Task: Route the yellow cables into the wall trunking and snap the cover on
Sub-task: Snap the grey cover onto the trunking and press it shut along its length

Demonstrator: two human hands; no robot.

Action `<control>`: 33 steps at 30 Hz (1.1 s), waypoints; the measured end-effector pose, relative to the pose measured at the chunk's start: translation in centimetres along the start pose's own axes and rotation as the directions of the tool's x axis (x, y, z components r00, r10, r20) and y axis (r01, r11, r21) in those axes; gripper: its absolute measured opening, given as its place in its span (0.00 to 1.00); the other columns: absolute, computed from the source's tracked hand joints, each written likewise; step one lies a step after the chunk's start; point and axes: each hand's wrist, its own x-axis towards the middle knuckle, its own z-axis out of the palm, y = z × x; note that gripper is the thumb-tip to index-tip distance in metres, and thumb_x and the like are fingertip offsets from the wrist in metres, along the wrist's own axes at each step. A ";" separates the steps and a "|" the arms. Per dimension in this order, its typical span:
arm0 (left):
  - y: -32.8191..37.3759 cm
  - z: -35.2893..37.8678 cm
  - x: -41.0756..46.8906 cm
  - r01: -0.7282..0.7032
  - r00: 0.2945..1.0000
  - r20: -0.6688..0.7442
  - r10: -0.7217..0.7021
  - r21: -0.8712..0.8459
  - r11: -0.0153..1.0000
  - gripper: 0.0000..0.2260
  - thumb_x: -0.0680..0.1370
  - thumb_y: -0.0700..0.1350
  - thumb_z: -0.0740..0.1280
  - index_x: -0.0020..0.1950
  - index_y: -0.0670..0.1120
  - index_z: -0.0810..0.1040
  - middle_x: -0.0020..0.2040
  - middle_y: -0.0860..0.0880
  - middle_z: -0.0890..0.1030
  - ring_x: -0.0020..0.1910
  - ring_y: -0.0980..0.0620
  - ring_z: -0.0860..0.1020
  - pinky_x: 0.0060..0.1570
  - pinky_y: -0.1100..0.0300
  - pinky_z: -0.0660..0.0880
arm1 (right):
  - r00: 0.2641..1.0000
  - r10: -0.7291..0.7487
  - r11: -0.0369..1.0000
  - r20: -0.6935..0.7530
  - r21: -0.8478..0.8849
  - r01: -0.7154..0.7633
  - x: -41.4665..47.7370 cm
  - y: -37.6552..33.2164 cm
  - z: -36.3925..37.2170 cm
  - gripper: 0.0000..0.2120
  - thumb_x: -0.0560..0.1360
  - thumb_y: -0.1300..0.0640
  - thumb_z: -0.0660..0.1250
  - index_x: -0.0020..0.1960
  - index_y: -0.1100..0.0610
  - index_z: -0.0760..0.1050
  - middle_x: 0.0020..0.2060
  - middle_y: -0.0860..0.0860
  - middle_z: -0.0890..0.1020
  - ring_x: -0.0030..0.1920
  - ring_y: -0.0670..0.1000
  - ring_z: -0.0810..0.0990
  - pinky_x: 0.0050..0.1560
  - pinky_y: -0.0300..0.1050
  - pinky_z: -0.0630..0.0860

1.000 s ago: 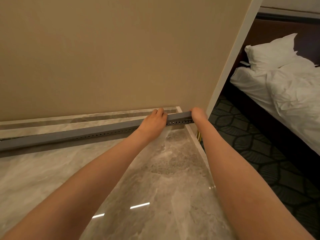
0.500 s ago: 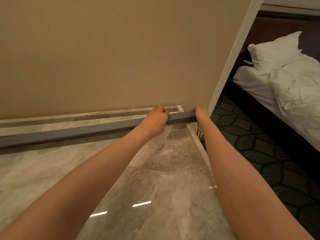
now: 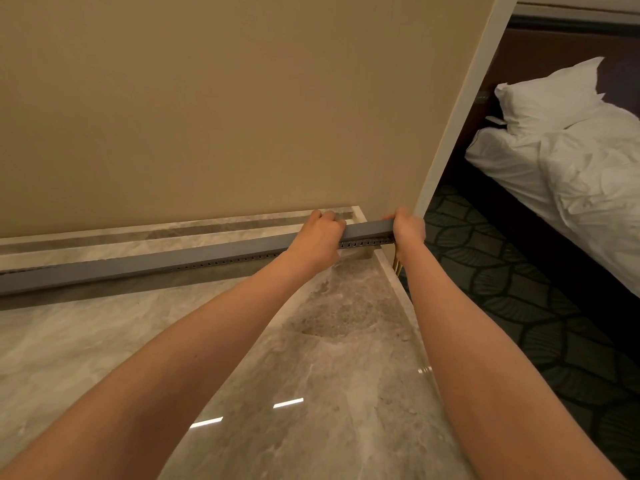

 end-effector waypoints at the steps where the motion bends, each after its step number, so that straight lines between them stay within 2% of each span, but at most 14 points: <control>1: 0.1 -0.1 0.0 -0.004 1.000 -0.009 0.004 0.001 1.000 0.14 0.77 0.35 0.60 0.63 0.40 0.72 0.61 0.42 0.72 0.61 0.43 0.68 0.60 0.55 0.67 | 0.999 -0.020 0.999 -0.026 -0.034 0.019 -0.2 -0.1 -0.2 0.17 0.79 0.55 0.52 0.45 0.61 0.76 0.46 0.57 0.74 0.46 0.54 0.72 0.46 0.46 0.69; 3: 0.5 -0.2 0.0 -0.017 1.000 -0.014 0.017 0.008 1.000 0.14 0.77 0.35 0.60 0.63 0.39 0.71 0.62 0.41 0.72 0.62 0.42 0.68 0.60 0.54 0.68 | 0.997 -0.062 0.995 -0.055 -0.081 0.057 -0.4 -0.2 -0.5 0.18 0.80 0.55 0.53 0.52 0.66 0.76 0.48 0.60 0.76 0.47 0.55 0.73 0.46 0.47 0.69; 7: 0.9 -0.4 0.1 -0.054 0.998 -0.037 0.056 0.057 0.997 0.14 0.78 0.35 0.60 0.63 0.40 0.72 0.61 0.42 0.73 0.62 0.42 0.69 0.61 0.53 0.69 | 0.996 -0.052 0.990 -0.071 -0.132 0.042 -1.0 -0.3 -1.3 0.19 0.80 0.56 0.52 0.59 0.67 0.74 0.58 0.62 0.78 0.47 0.55 0.73 0.46 0.46 0.69; 12: 0.4 -0.7 0.0 -0.029 0.999 -0.040 0.031 0.047 0.998 0.14 0.78 0.36 0.60 0.63 0.40 0.73 0.60 0.41 0.74 0.61 0.42 0.69 0.60 0.51 0.70 | 0.994 -0.111 0.964 0.000 -0.243 0.108 -1.8 -0.1 -1.3 0.22 0.82 0.56 0.48 0.60 0.69 0.74 0.59 0.64 0.77 0.51 0.59 0.74 0.55 0.50 0.71; 16: -0.1 -0.5 -0.5 -0.016 1.000 0.000 0.016 0.031 0.999 0.13 0.77 0.35 0.60 0.61 0.40 0.74 0.60 0.41 0.73 0.61 0.42 0.69 0.59 0.53 0.68 | 0.993 -0.108 0.965 0.055 -0.235 0.118 -2.0 0.1 -0.5 0.23 0.82 0.57 0.46 0.61 0.65 0.76 0.60 0.63 0.77 0.53 0.58 0.74 0.59 0.50 0.71; 18: -0.3 -0.4 -0.6 -0.007 1.000 0.007 0.007 0.019 1.000 0.12 0.77 0.35 0.60 0.59 0.39 0.74 0.60 0.41 0.73 0.60 0.42 0.69 0.58 0.54 0.68 | 0.992 -0.110 0.964 0.065 -0.235 0.123 -1.8 0.3 -0.2 0.23 0.82 0.57 0.46 0.61 0.65 0.76 0.60 0.62 0.77 0.50 0.55 0.72 0.60 0.50 0.71; 21: -0.5 -0.2 -0.5 0.007 1.000 0.020 -0.007 -0.002 1.000 0.11 0.77 0.35 0.60 0.59 0.39 0.74 0.60 0.41 0.72 0.60 0.42 0.69 0.58 0.53 0.69 | 0.990 -0.104 0.959 0.096 -0.253 0.125 -1.7 0.3 -0.1 0.23 0.82 0.57 0.45 0.62 0.64 0.76 0.61 0.62 0.77 0.51 0.56 0.72 0.59 0.50 0.71; 25: -0.8 -0.3 -0.2 0.006 0.999 0.046 -0.007 0.005 1.000 0.11 0.77 0.35 0.60 0.58 0.39 0.75 0.58 0.40 0.73 0.60 0.42 0.69 0.56 0.52 0.70 | 0.990 0.004 0.973 0.141 -0.229 0.029 -1.6 -0.3 -0.1 0.20 0.81 0.63 0.48 0.65 0.65 0.74 0.62 0.61 0.76 0.51 0.56 0.72 0.57 0.50 0.71; 27: -0.9 -0.4 0.0 0.015 0.998 0.066 -0.015 -0.009 1.000 0.11 0.77 0.36 0.60 0.58 0.38 0.75 0.58 0.39 0.73 0.60 0.41 0.70 0.55 0.51 0.70 | 0.985 0.044 0.973 0.170 -0.233 -0.003 -1.1 -0.2 0.0 0.19 0.79 0.65 0.50 0.65 0.65 0.73 0.55 0.61 0.76 0.46 0.54 0.72 0.56 0.49 0.71; 30: -1.0 -0.8 0.3 0.023 0.995 0.095 -0.020 -0.023 0.999 0.10 0.76 0.36 0.60 0.56 0.38 0.76 0.55 0.38 0.76 0.57 0.40 0.73 0.50 0.52 0.71 | 0.976 0.053 0.986 0.211 -0.165 -0.018 -0.7 -0.2 -0.2 0.18 0.79 0.62 0.53 0.64 0.67 0.72 0.40 0.54 0.73 0.36 0.49 0.69 0.50 0.45 0.67; 32: -0.8 -1.2 0.3 0.033 0.993 0.115 -0.029 -0.037 0.999 0.10 0.75 0.36 0.60 0.54 0.38 0.77 0.52 0.38 0.78 0.54 0.40 0.75 0.44 0.54 0.68 | 0.974 0.064 0.984 0.218 -0.174 -0.026 -0.8 -0.5 -0.1 0.14 0.79 0.62 0.54 0.58 0.65 0.74 0.42 0.55 0.72 0.36 0.49 0.69 0.50 0.46 0.66; 33: -0.7 -1.5 0.3 0.049 0.990 0.132 -0.041 -0.054 0.997 0.10 0.75 0.35 0.60 0.53 0.38 0.78 0.50 0.38 0.79 0.51 0.41 0.75 0.42 0.56 0.66 | 0.974 0.073 0.977 0.216 -0.209 -0.027 -0.8 -0.7 -0.1 0.11 0.79 0.63 0.53 0.49 0.64 0.74 0.43 0.56 0.72 0.37 0.50 0.69 0.49 0.46 0.65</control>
